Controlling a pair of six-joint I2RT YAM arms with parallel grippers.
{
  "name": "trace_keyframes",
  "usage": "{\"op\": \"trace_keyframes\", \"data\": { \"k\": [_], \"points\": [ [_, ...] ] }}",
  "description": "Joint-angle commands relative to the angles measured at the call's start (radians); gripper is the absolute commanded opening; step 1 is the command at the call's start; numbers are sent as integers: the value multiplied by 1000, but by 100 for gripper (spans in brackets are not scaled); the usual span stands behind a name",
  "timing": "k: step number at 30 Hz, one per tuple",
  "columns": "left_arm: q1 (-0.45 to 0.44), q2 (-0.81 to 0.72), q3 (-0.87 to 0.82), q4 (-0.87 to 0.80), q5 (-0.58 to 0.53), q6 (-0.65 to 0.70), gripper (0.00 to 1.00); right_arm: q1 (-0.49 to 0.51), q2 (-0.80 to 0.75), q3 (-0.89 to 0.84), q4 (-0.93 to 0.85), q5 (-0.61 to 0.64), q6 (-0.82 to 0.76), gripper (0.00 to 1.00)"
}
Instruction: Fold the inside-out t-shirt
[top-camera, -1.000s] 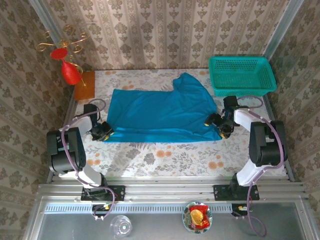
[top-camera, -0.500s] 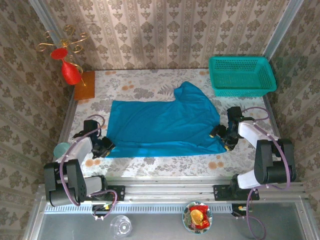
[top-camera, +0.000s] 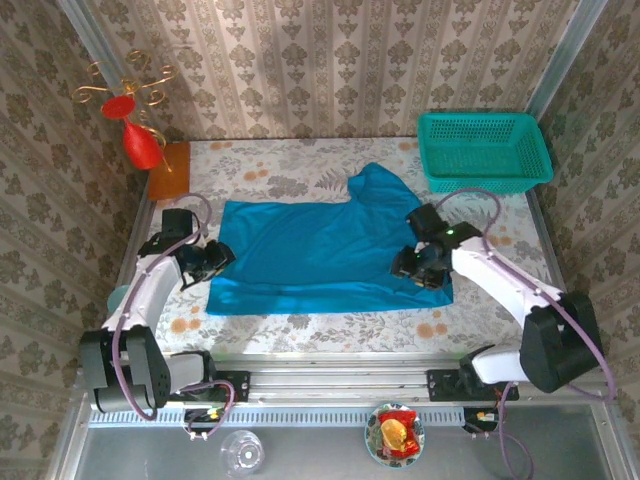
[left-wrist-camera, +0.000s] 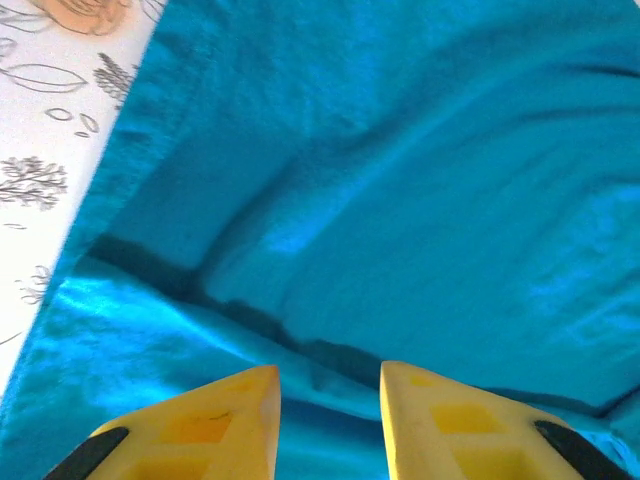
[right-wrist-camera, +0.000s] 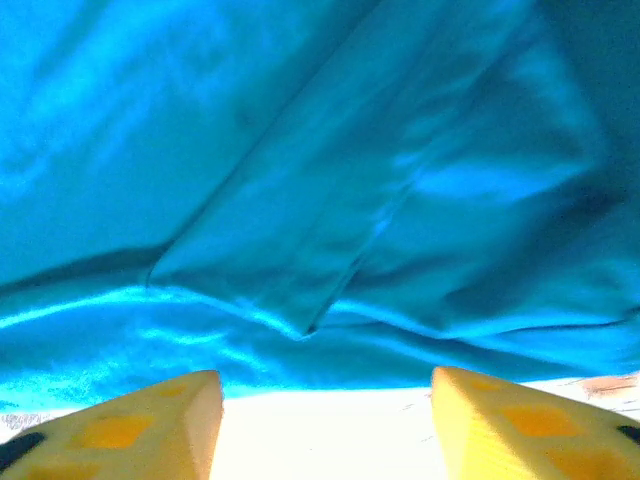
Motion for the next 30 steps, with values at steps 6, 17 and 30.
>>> {"op": "trace_keyframes", "data": {
  "k": [6,17,30],
  "points": [
    [-19,65,42,50,54,35,33,98,153,-81,183,-42,189,64],
    [-20,95,44,46,54,38,33,97,179,-87,338,-49,256,58],
    [-20,100,49,37,51,40,33,92,158,-32,186,19,246,58]
  ]
}}
